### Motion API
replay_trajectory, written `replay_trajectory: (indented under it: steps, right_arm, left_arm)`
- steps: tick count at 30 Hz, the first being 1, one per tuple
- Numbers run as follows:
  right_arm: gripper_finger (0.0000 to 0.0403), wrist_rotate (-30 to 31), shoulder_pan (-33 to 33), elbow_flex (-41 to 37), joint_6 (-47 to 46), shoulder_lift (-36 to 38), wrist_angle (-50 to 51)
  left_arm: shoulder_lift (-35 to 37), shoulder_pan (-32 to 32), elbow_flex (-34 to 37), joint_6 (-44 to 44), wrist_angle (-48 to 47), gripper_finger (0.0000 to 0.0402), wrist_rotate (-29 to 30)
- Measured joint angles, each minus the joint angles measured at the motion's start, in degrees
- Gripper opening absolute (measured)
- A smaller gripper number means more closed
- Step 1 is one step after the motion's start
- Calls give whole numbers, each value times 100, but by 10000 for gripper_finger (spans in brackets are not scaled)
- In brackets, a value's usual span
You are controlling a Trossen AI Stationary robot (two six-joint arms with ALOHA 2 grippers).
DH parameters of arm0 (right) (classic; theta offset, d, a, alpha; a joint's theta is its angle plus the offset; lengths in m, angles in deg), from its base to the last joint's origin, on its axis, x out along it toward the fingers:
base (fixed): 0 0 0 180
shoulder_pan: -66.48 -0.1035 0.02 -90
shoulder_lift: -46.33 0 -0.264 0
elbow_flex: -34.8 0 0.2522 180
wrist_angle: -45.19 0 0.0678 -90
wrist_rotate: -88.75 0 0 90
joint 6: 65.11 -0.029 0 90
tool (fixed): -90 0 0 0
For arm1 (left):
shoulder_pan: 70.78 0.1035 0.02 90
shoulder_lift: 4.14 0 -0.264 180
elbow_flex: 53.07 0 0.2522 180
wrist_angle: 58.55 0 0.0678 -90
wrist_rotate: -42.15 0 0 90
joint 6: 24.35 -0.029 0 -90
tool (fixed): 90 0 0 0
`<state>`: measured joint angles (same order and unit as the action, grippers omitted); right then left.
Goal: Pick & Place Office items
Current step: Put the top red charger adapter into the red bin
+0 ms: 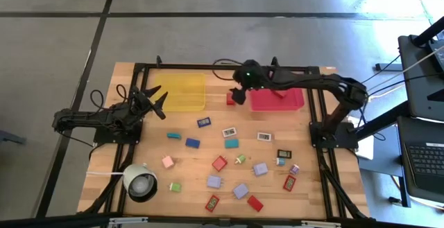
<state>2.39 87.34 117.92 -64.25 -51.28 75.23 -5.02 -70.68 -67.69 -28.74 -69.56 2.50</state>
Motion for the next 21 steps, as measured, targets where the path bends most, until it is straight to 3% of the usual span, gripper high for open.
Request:
replay_trajectory:
  steps: [4,11,21]
  right_arm:
    - [342,5,-2,316,-24,-391,153]
    - [370,378,25,801,-2825,-876,756]
    - [355,669,-197,811,-4393,-1368,618]
  left_arm:
    - [0,0,0,2,1,196,75]
    - [0,-2,0,149,-33,196,124]
    - [0,-1,0,222,-34,196,122]
